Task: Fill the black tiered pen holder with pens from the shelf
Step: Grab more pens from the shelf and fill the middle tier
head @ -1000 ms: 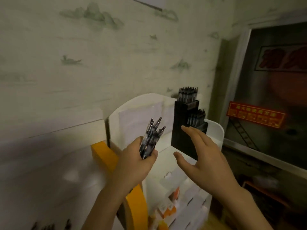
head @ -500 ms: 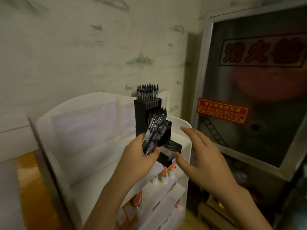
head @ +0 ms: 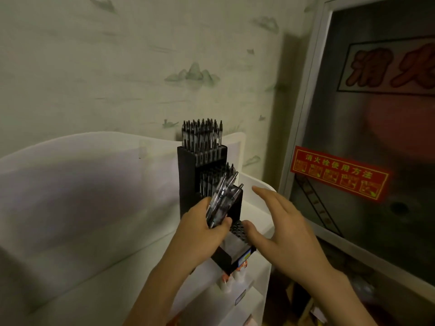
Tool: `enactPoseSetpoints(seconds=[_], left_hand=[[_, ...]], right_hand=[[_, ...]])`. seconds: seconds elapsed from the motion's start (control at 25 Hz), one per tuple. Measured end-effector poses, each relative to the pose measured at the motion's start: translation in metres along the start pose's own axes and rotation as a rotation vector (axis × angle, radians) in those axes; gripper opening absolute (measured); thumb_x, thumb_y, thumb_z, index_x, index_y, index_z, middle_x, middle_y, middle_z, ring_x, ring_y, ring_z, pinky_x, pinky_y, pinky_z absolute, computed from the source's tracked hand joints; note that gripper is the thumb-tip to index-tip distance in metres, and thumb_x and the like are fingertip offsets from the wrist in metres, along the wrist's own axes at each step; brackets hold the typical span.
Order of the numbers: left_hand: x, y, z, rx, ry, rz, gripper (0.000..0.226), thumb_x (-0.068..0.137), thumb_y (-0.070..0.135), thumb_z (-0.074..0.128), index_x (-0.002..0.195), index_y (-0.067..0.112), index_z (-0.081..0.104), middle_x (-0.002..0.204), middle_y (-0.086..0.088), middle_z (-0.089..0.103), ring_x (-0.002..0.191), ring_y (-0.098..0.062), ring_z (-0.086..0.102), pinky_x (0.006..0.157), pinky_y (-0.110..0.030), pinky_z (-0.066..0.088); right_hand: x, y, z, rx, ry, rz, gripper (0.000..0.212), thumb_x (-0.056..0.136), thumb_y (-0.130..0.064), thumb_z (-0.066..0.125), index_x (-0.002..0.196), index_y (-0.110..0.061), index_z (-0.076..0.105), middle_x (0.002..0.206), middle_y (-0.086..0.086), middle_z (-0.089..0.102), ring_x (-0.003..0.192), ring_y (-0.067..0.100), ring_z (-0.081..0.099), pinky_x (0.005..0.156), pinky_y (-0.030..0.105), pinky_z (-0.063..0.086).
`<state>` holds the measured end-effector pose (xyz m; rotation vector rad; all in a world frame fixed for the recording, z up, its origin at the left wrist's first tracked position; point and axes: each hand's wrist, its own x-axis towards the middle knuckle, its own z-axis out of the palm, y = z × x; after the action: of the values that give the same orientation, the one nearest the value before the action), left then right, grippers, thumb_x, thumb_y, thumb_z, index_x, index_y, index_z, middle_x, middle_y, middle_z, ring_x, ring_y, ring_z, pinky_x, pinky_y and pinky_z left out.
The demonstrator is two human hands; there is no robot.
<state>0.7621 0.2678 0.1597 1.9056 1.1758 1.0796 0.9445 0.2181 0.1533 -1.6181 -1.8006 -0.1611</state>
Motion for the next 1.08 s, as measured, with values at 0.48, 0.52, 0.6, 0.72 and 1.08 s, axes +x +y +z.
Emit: enactPoseSetpoints(seconds=[0.48,0.52,0.6,0.72,1.08], left_hand=[[0.108,-0.013,0.054,0.124,-0.017,-0.051,0.012,0.089,0.026,0.065,0.099,0.028,0.06,0.089,0.009,0.067,0.081,-0.003,0.063,0.072,-0.017,0.049],[0.113,-0.014,0.057,0.131,-0.004,-0.05,0.009,0.089,0.025,0.065,0.095,0.027,0.059,0.086,0.008,0.066,0.078,-0.003,0.063,0.068,-0.014,0.047],[0.121,-0.018,0.062,0.141,0.025,-0.06,0.008,0.088,0.025,0.066,0.092,0.026,0.059,0.082,0.007,0.065,0.074,-0.004,0.061,0.063,-0.011,0.045],[0.13,-0.023,0.071,0.129,0.06,-0.098,0.008,0.088,0.024,0.066,0.092,0.027,0.06,0.079,0.008,0.064,0.069,-0.002,0.06,0.058,-0.011,0.045],[0.152,-0.028,0.084,0.156,0.154,-0.154,0.011,0.088,0.024,0.066,0.097,0.029,0.061,0.081,0.011,0.064,0.074,0.005,0.06,0.058,-0.006,0.044]], right_hand=[[0.113,0.076,0.04,0.763,0.023,0.159,0.017,0.087,-0.028,0.068,0.103,-0.032,0.07,0.086,-0.011,0.071,0.088,0.005,0.066,0.078,0.022,0.054],[0.119,0.081,0.042,0.844,-0.015,0.173,0.015,0.086,-0.023,0.07,0.1,-0.029,0.072,0.084,-0.006,0.072,0.085,0.008,0.067,0.077,0.024,0.055],[0.131,0.089,0.046,0.977,-0.103,0.196,0.017,0.085,-0.018,0.072,0.1,-0.026,0.073,0.085,-0.002,0.074,0.085,0.012,0.069,0.075,0.025,0.057],[0.148,0.1,0.052,1.109,-0.19,0.19,0.024,0.084,-0.011,0.072,0.105,-0.024,0.073,0.085,0.002,0.075,0.082,0.015,0.071,0.071,0.019,0.055],[0.184,0.125,0.071,1.258,-0.249,0.106,0.023,0.08,-0.005,0.074,0.096,-0.02,0.075,0.092,0.001,0.076,0.09,0.018,0.071,0.075,0.023,0.058]])
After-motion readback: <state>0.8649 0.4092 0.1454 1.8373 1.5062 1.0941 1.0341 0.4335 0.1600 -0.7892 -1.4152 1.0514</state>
